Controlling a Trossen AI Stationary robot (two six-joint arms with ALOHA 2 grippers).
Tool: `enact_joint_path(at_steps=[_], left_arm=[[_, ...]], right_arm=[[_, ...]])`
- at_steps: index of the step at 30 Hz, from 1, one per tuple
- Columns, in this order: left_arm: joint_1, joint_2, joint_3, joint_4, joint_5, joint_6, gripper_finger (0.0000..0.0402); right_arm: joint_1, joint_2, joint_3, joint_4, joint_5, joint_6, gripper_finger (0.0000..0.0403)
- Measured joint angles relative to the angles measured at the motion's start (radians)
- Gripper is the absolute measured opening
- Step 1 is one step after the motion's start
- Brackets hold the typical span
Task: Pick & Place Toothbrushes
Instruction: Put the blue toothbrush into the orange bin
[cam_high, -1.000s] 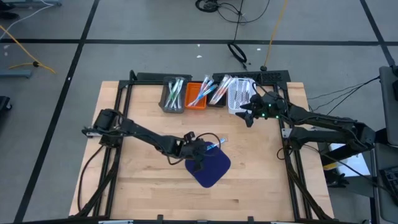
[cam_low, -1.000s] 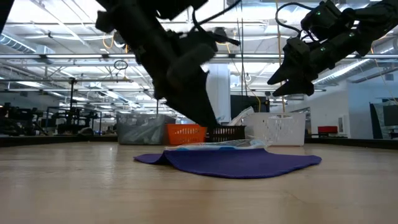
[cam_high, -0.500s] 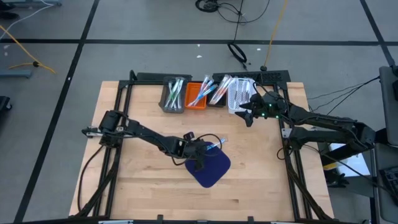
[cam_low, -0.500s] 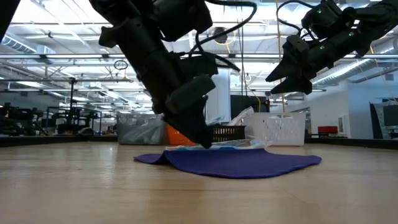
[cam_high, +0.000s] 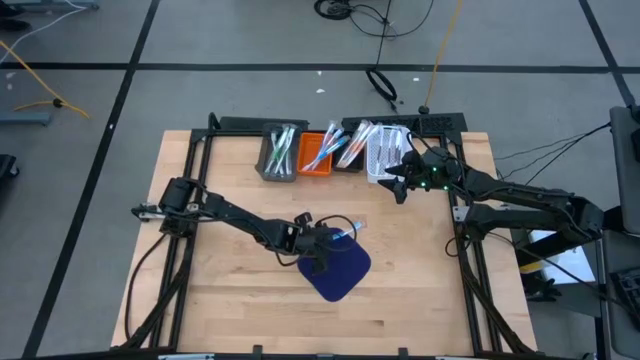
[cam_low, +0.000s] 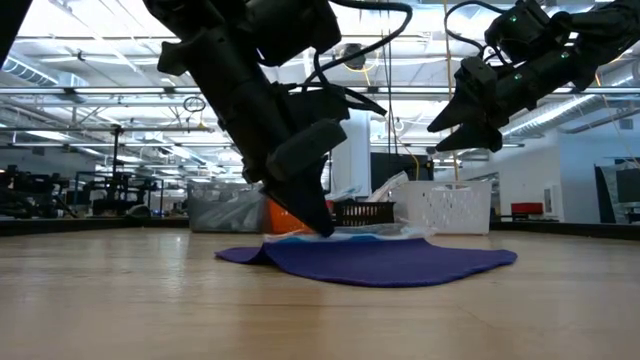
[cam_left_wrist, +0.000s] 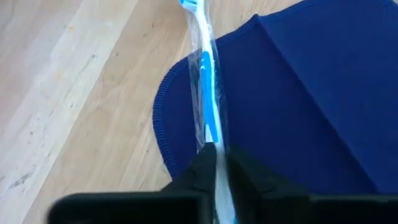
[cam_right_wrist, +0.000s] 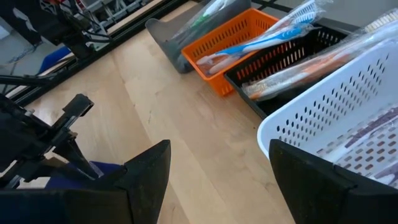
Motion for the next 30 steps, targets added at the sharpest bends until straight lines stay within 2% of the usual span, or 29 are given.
enact_joint_path(at_steps=[3,10,14,23,27,30], left_arm=[[0.0,0.0,0.001,0.001,0.0,-0.014,0.0007],[-0.007,-0.016,0.001,-0.008,0.001,-0.054,0.0001],[-0.028,-0.066,0.001,-0.003,-0.022,-0.054,0.0],[-0.045,-0.225,0.001,-0.1,-0.252,-0.049,0.0],[-0.015,-0.27,0.001,-0.156,-0.348,-0.05,0.0],[0.024,-0.297,0.001,-0.187,-0.382,-0.049,0.0]], right_arm=[[0.0,0.0,0.0,0.0,0.0,0.0,0.0263],[0.0,0.0,0.0,0.0,0.0,0.0,0.0263],[0.0,0.0,0.0,0.0,0.0,0.0,0.0263],[0.0,0.0,0.0,0.0,0.0,0.0,0.0263],[0.0,0.0,0.0,0.0,0.0,0.0,0.0263],[0.0,0.0,0.0,0.0,0.0,0.006,0.0263]])
